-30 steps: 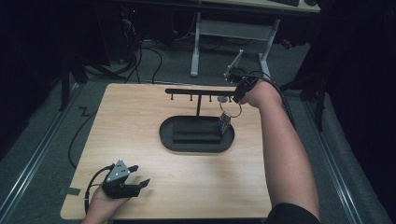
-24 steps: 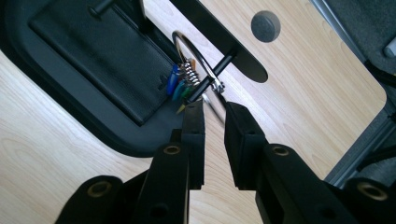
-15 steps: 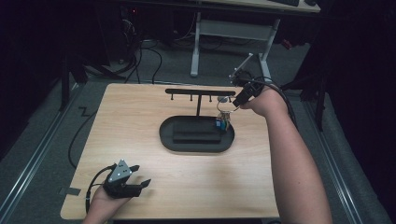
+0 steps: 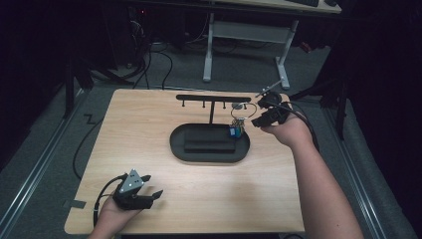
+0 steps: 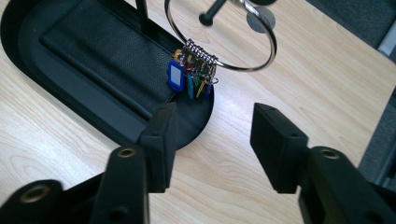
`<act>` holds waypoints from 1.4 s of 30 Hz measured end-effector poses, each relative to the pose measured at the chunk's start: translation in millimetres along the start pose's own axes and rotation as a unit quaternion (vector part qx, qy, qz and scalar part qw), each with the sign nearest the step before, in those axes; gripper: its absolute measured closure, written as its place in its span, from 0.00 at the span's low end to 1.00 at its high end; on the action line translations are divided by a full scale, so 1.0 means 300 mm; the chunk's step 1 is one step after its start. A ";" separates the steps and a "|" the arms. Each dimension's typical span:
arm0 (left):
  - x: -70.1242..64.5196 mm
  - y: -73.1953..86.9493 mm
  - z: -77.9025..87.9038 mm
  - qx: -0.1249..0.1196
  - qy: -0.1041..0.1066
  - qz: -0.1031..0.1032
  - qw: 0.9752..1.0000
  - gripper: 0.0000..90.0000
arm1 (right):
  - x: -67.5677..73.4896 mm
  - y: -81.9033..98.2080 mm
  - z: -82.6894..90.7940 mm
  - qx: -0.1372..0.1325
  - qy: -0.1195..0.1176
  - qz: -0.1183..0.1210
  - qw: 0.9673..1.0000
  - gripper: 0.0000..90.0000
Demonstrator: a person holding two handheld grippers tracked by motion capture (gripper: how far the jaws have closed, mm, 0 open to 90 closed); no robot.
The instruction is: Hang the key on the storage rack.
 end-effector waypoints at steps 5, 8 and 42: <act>-0.002 -0.002 -0.002 0.000 -0.001 -0.002 1.000 0.33 | -0.004 0.033 -0.023 -0.018 -0.001 -0.011 1.000 0.47; 0.000 -0.002 -0.005 0.002 0.001 -0.001 1.000 0.33 | 0.002 0.062 -0.037 -0.040 -0.004 -0.018 0.999 0.39; -0.086 -0.025 -0.025 0.003 0.012 -0.035 0.999 0.32 | 0.269 0.487 -0.354 -0.176 -0.093 -0.079 0.977 0.18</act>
Point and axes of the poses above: each handheld gripper's, and its own axes: z roughly backward along the jaws, y roughly out of its underside, x roughly to its left, the point moved 10 cm from there along -z, roughly forward along the jaws, and after that the axes turned 14 degrees about x, right-handed, at the moved point
